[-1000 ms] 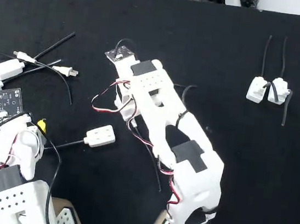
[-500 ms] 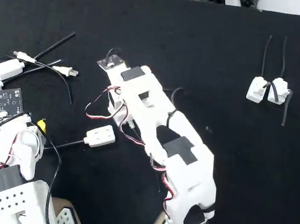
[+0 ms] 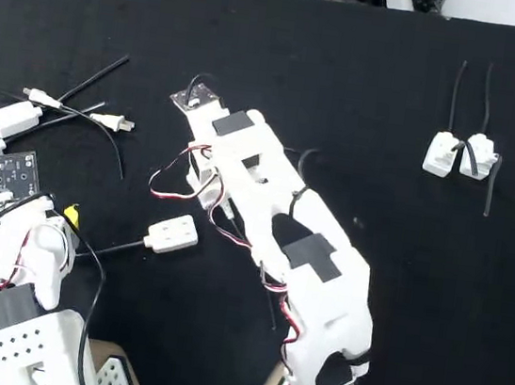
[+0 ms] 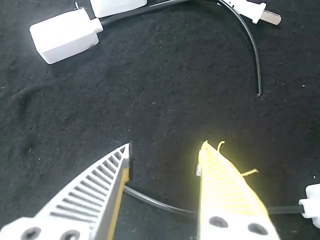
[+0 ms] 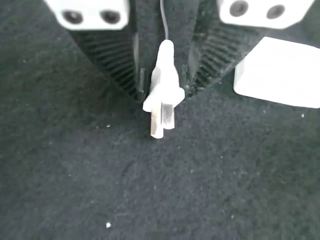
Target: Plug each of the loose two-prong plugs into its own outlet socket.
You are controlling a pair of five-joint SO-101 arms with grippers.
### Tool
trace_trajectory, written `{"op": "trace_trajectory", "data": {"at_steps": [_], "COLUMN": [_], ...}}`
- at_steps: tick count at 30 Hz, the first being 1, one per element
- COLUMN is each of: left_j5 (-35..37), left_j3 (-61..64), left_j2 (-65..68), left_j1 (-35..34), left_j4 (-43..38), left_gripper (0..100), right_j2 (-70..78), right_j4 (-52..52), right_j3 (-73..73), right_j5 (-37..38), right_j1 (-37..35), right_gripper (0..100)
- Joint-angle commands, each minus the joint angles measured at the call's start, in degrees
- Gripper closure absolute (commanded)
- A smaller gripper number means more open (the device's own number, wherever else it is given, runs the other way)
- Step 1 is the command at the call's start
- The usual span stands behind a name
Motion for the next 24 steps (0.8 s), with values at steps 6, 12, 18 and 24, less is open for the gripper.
{"op": "trace_trajectory", "data": {"at_steps": [6,12,18,24], "left_j5": [-0.4,-0.4,-0.4,-0.4], "left_j3": [-0.7,-0.7,-0.7,-0.7], "left_j2": [-0.5,-0.5,-0.5,-0.5], "left_j1": [0.0,0.0,0.0,0.0], "left_j4": [-0.1,-0.1,-0.1,-0.1], "left_gripper": [78,78,78,78], "right_j2": [-0.5,-0.8,-0.7,-0.7], "right_j4": [0.2,-0.1,-0.1,0.3], "right_j3": [-2.6,-0.7,0.1,0.1], "right_j5": [0.0,0.0,0.0,0.0], "right_j1": [2.2,3.1,2.6,2.9], "right_gripper": [90.5,98.8,97.5,89.6]}}
